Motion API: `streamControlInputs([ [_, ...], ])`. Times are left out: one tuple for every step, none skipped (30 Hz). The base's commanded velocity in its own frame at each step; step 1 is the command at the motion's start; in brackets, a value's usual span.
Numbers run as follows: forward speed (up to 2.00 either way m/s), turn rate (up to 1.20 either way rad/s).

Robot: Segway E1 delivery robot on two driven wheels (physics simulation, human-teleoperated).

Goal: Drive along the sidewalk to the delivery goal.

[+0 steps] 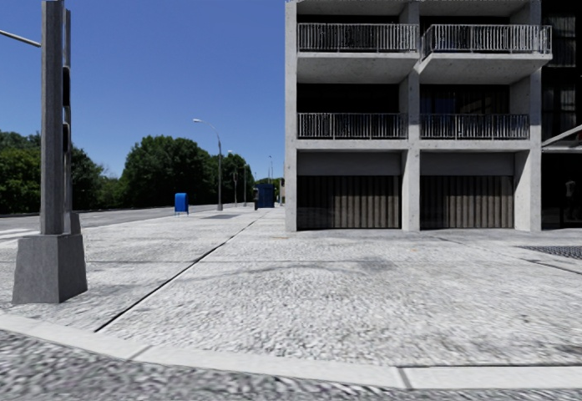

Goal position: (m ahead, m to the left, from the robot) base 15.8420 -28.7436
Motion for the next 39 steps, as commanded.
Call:
streamControlInputs([
  [2.0,-0.6],
  [2.0,-0.6],
  [2.0,-0.6],
  [2.0,-0.6],
  [2.0,-0.6],
  [2.0,-0.6],
  [2.0,-0.6],
  [2.0,-0.6],
  [2.0,-0.6],
  [2.0,-0.61],
  [2.0,-0.61],
  [2.0,-0.61],
  [2.0,-0.61],
  [2.0,-0.61],
  [2.0,-0.61],
  [2.0,-0.61],
  [2.0,-0.61],
  [2.0,-0.6],
  [2.0,-0.6],
  [2.0,-0.58],
  [2.0,-0.58],
  [2.0,-0.58],
  [2.0,-0.58],
  [2.0,-0.58],
  [2.0,-0.58],
  [2.0,-0.58],
  [2.0,-0.58],
  [2.0,-0.47],
  [2.0,-0.03],
  [2.0,-0.03],
  [2.0,0.0],
  [2.0,0.0],
  [2.0,0.0],
  [2.0,0.0],
  [2.0,0.0],
  [2.0,-0.08],
  [2.0,-0.08],
  [2.0,-0.2],
  [2.0,-0.27],
])
